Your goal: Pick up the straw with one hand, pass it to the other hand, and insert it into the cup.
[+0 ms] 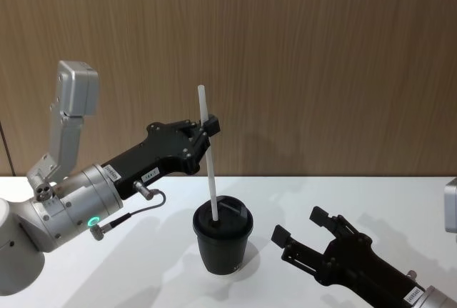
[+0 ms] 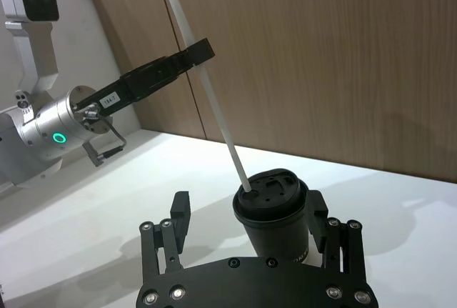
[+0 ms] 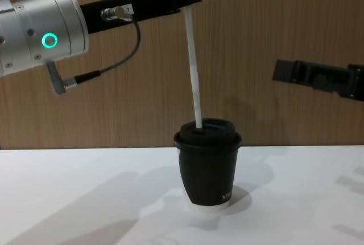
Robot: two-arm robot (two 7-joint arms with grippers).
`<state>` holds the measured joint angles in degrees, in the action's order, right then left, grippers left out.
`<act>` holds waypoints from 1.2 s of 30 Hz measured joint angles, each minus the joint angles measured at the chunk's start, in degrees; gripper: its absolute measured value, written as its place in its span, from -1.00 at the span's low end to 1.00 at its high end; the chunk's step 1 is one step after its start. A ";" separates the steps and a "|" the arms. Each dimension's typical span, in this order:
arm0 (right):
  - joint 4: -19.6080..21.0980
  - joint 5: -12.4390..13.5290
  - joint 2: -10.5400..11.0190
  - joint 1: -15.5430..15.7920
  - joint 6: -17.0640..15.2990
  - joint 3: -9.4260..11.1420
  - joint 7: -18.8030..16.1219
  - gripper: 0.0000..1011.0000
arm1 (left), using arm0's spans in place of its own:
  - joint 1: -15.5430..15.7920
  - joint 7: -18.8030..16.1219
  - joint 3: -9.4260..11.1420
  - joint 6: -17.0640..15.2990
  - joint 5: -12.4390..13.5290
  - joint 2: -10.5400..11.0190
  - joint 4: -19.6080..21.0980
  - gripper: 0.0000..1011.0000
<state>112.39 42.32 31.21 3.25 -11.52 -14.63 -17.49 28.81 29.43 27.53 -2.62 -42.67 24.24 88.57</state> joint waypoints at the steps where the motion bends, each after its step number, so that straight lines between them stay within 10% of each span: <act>1: -0.01 0.03 0.02 -0.02 0.02 -0.04 0.00 0.98 | 0.02 0.01 0.01 0.00 0.01 0.00 -0.04 -0.98; 36: -0.09 1.65 1.50 -0.51 1.08 -1.67 -0.45 0.98 | 0.14 0.81 0.24 0.65 0.70 -0.64 -2.20 -0.98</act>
<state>112.29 43.96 32.71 2.75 -10.44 -16.30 -17.94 28.95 30.24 27.78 -1.97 -41.97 23.59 86.37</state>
